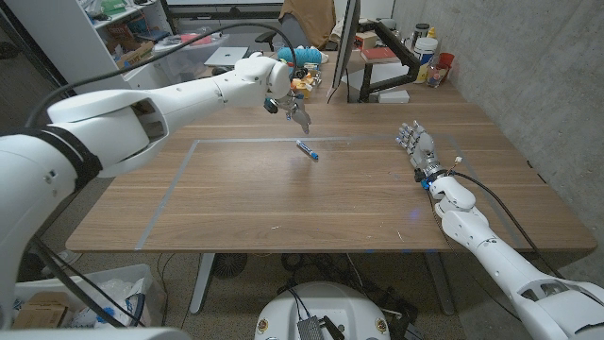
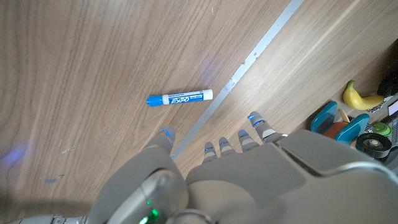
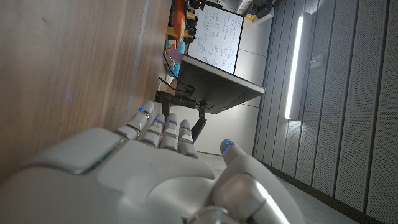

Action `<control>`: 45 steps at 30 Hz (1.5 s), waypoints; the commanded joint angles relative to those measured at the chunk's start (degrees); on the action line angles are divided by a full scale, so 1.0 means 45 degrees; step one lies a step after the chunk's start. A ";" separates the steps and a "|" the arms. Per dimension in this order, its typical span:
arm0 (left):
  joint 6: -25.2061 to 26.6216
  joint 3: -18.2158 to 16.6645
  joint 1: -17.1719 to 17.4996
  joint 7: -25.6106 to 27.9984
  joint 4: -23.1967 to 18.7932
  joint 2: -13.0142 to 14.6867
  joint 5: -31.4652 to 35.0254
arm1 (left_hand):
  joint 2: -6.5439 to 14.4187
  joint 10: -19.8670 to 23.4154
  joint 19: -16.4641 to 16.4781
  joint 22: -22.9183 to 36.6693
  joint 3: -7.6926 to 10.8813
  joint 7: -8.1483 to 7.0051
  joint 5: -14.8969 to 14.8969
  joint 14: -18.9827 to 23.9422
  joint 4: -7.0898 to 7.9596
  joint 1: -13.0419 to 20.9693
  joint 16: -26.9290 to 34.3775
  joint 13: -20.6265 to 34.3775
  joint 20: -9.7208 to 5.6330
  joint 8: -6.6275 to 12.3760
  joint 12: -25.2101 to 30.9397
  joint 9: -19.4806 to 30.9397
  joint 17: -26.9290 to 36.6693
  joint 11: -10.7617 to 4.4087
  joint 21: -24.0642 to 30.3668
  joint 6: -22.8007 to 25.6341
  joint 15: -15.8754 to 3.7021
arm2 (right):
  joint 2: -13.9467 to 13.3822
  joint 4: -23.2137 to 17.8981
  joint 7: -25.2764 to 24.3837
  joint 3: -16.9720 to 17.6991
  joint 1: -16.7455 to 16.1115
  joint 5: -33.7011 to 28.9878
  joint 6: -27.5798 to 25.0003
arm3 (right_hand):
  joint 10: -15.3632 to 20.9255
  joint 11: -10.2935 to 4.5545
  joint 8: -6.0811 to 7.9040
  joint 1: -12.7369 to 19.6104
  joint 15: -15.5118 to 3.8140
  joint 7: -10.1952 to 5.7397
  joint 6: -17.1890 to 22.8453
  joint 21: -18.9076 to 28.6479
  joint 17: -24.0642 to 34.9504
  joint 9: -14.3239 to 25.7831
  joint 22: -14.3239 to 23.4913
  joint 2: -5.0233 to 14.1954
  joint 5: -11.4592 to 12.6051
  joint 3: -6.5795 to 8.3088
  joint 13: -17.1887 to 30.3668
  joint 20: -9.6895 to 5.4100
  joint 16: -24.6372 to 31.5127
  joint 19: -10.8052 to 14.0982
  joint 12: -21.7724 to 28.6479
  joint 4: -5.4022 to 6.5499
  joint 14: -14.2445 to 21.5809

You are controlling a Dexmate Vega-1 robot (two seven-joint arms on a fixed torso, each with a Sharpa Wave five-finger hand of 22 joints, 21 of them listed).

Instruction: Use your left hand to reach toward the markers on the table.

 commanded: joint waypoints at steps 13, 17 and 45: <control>-0.0361 0.0221 0.0067 -0.0118 0.0701 -0.0282 -0.0287 | 0.0064 -0.3520 -0.3384 0.0063 -0.0004 -0.0246 -0.0031 -0.3150 0.0009 0.0213 0.0034 0.0073 0.0005 0.0025 0.0031 0.0049 0.0074 0.0105 -0.0057 -0.5744 -0.0571 | 0.0033 0.0114 -0.0031 -0.0078 0.0103 -0.0120 0.0011 | 0.0151 0.0023 0.0096 0.0054 -0.0023 -0.0007 0.0160 -0.0035 0.0024 0.0057 0.0072 0.1200 0.0129 -0.0012 0.0031 -0.1334 0.0020 0.0025 0.0076 0.0021 0.0073; -0.0367 0.0227 0.0088 -0.0107 0.0657 -0.0232 -0.0300 | 0.0082 -0.3564 -0.3397 0.0070 -0.0019 -0.0253 -0.0035 -0.3195 0.0038 0.0208 0.0041 0.0078 -0.0010 0.0035 0.0041 0.0055 0.0085 0.0106 -0.0060 -0.5780 -0.0570 | 0.0043 0.0117 -0.0043 -0.0106 0.0127 -0.0157 0.0014 | 0.0149 0.0017 0.0094 0.0054 -0.0013 -0.0006 0.0156 -0.0046 0.0024 0.0057 0.0073 0.1195 0.0129 -0.0013 0.0031 -0.1325 0.0019 0.0028 0.0074 0.0020 0.0073; -0.0625 0.0293 0.0124 0.0031 0.0811 0.0029 -0.0074 | 0.0132 -0.3751 -0.3511 0.0101 -0.0097 -0.0258 -0.0039 -0.3339 0.0153 0.0218 0.0082 0.0097 0.0034 0.0092 0.0096 0.0083 0.0112 0.0140 -0.0095 -0.5890 -0.0526 | -0.0063 -0.0479 -0.0727 -0.0183 -0.0184 -0.0503 0.0031 | 0.0139 0.0022 0.0095 0.0058 -0.0026 -0.0008 0.0161 -0.0097 0.0023 0.0056 0.0075 0.1190 0.0128 -0.0010 0.0031 -0.1324 0.0015 0.0052 0.0069 0.0018 0.0070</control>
